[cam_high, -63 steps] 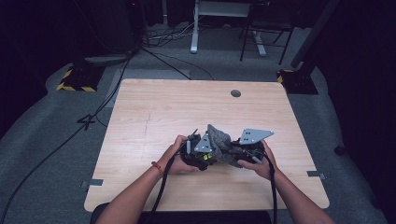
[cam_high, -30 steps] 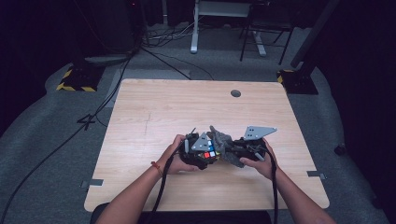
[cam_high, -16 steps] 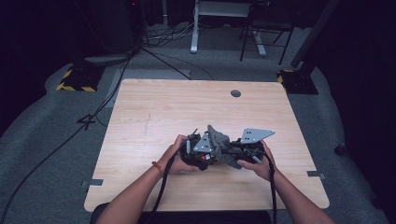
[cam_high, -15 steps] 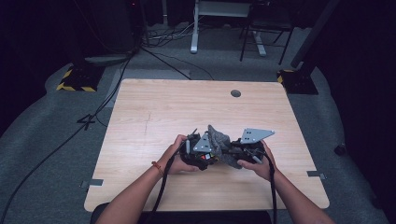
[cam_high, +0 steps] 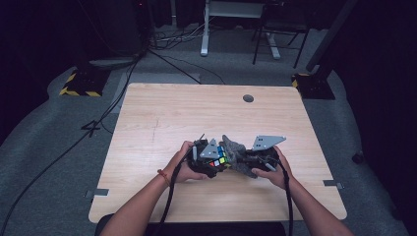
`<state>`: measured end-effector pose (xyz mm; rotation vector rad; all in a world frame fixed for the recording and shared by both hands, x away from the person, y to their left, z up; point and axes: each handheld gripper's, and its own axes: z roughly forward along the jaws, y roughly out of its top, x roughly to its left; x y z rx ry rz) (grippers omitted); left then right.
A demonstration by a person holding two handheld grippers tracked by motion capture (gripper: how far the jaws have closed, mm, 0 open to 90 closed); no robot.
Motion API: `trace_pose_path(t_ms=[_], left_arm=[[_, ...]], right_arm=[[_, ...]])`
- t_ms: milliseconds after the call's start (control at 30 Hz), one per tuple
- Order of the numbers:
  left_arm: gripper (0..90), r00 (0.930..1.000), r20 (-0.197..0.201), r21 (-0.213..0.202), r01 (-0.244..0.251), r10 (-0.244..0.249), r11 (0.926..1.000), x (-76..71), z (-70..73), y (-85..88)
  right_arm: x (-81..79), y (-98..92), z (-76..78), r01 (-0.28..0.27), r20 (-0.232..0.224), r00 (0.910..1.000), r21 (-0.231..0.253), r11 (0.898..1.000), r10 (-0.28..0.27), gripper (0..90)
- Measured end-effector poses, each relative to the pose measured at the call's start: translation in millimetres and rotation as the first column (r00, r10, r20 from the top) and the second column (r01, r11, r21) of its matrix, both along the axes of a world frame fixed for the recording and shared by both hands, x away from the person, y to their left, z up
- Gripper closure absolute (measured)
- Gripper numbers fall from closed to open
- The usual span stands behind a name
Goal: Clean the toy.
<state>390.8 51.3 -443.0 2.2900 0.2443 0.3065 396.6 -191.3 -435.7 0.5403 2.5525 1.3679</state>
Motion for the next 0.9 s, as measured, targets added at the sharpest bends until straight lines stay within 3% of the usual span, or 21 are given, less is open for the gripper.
trace_pose_path(t_ms=[167, 333, 433, 700, 900], left_arm=[[33.5, 0.9998, -0.001, 0.012, 0.022, -0.022, 0.9997, -1.5, -2.9, -6.5], [33.5, 0.9993, 0.007, 0.046, 0.038, -0.038, 0.9982, -4.9, -5.6, -14.4], [33.5, 0.9991, 0.009, 0.040, 0.040, -0.040, 0.9984, -6.1, -3.9, -13.3], [33.5, 0.9993, 0.033, 0.004, 0.017, -0.017, 0.9998, -5.7, 3.0, -2.9], [33.5, 0.9991, 0.043, -0.007, 0.008, -0.008, 0.9999, -4.0, 7.8, 3.2]], right_arm=[[-9.2, 3.1, 11.8, -0.045, 0.037, 0.9984, 0.060, 0.997, 0.043, 77.0], [-12.8, 6.3, 16.2, -0.049, 0.065, 0.9969, 0.064, 0.997, 0.045, 77.0], [-10.5, 5.3, 14.4, -0.028, 0.066, 0.9975, 0.043, 0.999, 0.025, 77.0], [3.3, -0.1, -2.9, 0.030, 0.001, 0.9995, -0.027, 0.999, -0.030, 77.0], [2.3, 0.5, -3.2, 0.022, 0.000, 0.9998, -0.027, 0.999, -0.022, 77.0]])
